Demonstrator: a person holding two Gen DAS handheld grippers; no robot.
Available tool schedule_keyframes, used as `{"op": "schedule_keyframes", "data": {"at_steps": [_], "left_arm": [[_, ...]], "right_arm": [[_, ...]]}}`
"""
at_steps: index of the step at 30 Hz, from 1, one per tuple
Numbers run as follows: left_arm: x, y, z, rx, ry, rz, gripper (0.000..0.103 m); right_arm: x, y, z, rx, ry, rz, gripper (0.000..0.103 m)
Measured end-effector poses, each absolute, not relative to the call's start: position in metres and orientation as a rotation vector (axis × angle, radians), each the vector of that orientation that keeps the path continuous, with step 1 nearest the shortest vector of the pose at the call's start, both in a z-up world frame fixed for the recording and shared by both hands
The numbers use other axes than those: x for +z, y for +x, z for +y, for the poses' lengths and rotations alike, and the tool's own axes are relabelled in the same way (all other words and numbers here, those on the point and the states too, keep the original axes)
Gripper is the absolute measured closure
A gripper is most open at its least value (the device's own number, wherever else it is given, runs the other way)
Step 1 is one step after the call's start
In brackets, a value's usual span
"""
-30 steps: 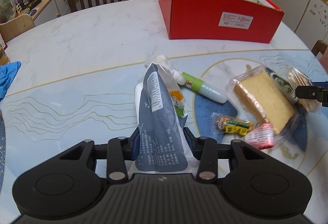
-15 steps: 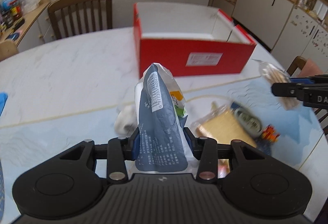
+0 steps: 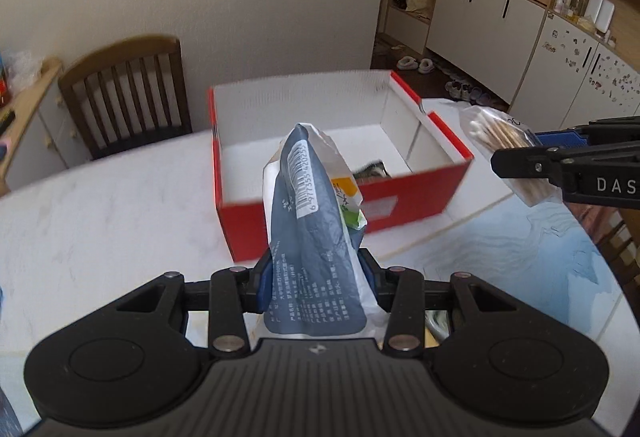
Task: Organize objects
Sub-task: 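Carry the bag and the swab pack over the red box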
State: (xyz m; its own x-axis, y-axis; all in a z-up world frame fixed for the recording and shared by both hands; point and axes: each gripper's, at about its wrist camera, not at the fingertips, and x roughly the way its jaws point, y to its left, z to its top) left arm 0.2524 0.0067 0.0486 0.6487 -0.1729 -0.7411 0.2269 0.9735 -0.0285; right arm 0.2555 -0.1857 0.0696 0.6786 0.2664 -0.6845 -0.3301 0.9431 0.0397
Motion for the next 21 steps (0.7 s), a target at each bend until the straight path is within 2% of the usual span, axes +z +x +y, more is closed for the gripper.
{"op": "schedule_keyframes", "data": {"at_steps": [11,21], "left_arm": [[0.061,0.327,-0.012,-0.175,0.153,0.753,0.063],[0.034,0.391,-0.021,-0.153,0.178,0.814,0.062]], "right_arm": [[0.055,0.313,-0.176,0.333,-0.132,0.786,0.07],[0.024,0.364,-0.168,0.34,-0.17,0.83,0.07]]}}
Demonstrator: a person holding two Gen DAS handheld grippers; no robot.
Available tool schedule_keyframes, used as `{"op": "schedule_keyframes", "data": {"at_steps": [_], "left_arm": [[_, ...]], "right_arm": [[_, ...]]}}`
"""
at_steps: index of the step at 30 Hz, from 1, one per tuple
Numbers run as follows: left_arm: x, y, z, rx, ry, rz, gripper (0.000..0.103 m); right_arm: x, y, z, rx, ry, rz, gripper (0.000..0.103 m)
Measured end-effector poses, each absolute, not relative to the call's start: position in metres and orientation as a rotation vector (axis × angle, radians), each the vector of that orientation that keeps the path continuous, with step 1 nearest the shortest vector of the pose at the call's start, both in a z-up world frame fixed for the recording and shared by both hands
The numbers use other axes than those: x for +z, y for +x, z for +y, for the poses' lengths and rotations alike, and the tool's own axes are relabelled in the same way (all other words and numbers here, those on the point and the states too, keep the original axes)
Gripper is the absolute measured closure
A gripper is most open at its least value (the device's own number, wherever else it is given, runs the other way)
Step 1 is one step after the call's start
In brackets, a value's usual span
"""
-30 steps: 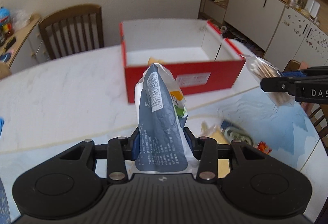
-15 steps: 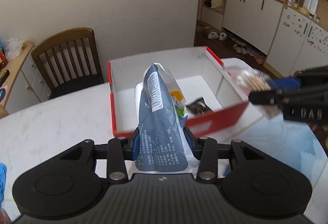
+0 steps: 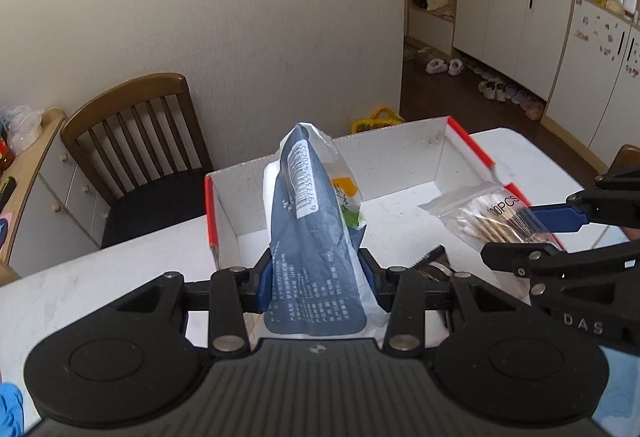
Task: Organize objects
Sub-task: 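Carry the bag and the swab pack over the red box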
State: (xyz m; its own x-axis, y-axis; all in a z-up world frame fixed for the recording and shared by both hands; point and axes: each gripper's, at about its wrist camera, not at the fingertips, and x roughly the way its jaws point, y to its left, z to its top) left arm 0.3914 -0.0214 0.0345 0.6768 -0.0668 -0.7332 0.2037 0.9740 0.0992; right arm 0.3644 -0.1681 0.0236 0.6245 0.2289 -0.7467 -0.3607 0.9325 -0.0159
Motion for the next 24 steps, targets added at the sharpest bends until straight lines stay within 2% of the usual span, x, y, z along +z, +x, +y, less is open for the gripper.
{"op": "schedule_keyframes", "data": {"at_steps": [14,24], "left_arm": [[-0.02,0.464,-0.027,-0.136,0.174,1.001,0.062],[-0.047,0.487,-0.038,-0.166,0.177,1.098,0.061]], "right_arm": [[-0.02,0.401,-0.15,0.366,-0.22,0.916,0.07],[-0.04,0.411,-0.145,0.354,-0.26,0.99,0.07]]}}
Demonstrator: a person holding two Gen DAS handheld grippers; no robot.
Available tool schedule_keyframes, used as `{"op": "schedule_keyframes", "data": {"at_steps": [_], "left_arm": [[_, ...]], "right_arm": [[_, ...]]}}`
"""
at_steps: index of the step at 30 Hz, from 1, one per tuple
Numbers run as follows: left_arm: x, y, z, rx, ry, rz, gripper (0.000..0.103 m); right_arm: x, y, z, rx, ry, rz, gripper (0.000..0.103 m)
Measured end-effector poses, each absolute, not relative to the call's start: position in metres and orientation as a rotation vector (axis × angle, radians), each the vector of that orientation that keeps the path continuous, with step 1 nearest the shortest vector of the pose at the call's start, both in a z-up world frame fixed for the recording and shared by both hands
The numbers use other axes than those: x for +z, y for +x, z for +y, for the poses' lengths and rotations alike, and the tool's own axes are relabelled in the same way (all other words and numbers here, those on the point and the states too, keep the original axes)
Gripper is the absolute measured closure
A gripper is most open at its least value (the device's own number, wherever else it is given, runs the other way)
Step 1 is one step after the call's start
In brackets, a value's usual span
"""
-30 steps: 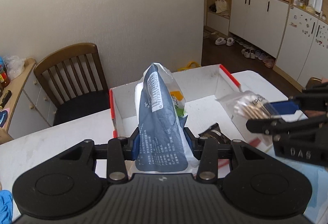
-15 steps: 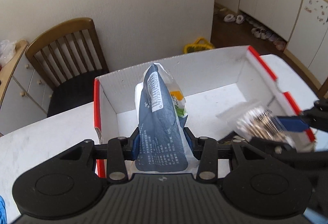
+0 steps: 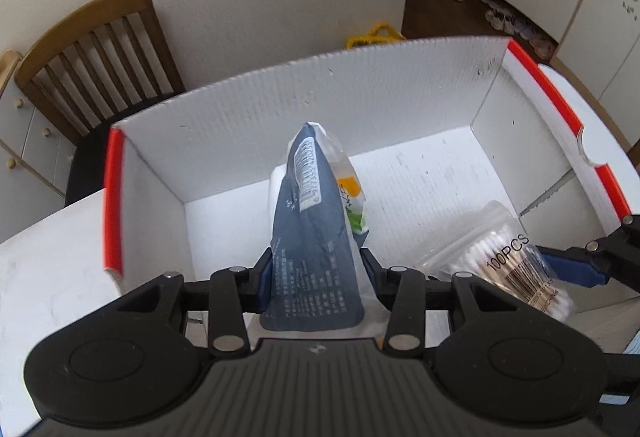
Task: Organize objects
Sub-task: 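Lower both items into the red box and open both grippers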
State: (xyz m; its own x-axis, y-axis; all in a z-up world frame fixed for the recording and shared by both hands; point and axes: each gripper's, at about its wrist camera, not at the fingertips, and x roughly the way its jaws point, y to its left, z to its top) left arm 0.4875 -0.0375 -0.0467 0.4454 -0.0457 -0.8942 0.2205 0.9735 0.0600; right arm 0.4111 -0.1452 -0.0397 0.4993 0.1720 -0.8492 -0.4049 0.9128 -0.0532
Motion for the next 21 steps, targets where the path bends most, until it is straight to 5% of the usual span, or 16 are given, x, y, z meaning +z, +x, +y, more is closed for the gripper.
{"op": "schedule_keyframes", "data": {"at_steps": [8,15,21], "left_arm": [[-0.053,0.495,-0.042,-0.166,0.206,1.127,0.055],[-0.049,0.493,-0.036,-0.164,0.154,1.116,0.037],[-0.03,0.484,-0.031,-0.169,0.113,1.076,0.036]], "right_arm": [[-0.045,0.414,-0.145,0.35,-0.249,1.023,0.068],[-0.042,0.41,-0.146,0.359,-0.234,1.022,0.057],[-0.033,0.406,-0.148,0.368,-0.23,0.989,0.049]]}}
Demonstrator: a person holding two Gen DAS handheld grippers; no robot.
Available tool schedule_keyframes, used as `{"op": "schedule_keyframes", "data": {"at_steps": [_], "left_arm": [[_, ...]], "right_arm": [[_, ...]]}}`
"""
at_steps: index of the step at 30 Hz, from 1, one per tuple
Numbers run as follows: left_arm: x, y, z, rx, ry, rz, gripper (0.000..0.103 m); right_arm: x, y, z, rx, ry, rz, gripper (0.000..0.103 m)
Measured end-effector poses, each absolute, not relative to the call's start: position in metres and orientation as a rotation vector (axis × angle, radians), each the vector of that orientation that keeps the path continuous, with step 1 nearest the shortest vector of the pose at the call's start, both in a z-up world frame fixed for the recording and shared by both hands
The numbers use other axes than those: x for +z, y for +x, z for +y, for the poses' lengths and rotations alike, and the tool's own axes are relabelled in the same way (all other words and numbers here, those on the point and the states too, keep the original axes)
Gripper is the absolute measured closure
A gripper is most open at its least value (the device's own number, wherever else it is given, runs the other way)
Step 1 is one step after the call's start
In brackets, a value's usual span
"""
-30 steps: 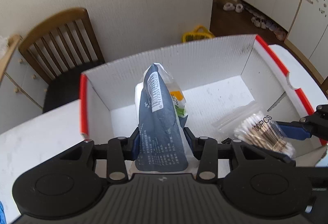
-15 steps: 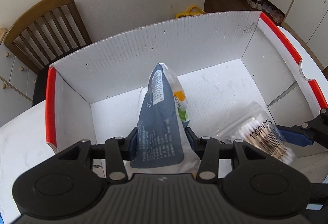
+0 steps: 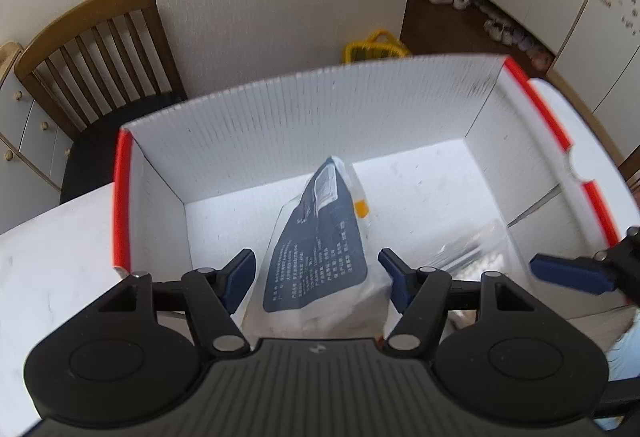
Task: Organize objects
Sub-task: 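Lower both items into the red box and open both grippers, then move both grippers back toward the remaining items on the mat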
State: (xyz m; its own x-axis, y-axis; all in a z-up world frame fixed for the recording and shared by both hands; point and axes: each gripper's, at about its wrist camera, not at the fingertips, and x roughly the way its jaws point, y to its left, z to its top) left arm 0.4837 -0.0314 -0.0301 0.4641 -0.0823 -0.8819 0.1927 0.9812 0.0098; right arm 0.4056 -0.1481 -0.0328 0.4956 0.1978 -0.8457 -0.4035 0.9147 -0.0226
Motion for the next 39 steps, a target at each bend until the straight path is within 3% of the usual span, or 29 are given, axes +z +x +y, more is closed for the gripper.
{"op": "schedule_keyframes", "data": {"at_steps": [6,22,39], "left_arm": [[-0.004,0.464,-0.027,-0.185,0.114,1.02,0.036],[0.062,0.381,-0.014,-0.221,0.107,0.91,0.036],[0.089,0.269,-0.005,-0.264,0.121,0.817,0.031]], "right_arm": [[-0.017,0.392,-0.15,0.369,-0.228,0.951,0.042],[0.04,0.343,-0.163,0.36,-0.179,0.859,0.04],[0.075,0.261,-0.178,0.368,-0.051,0.787,0.033]]}}
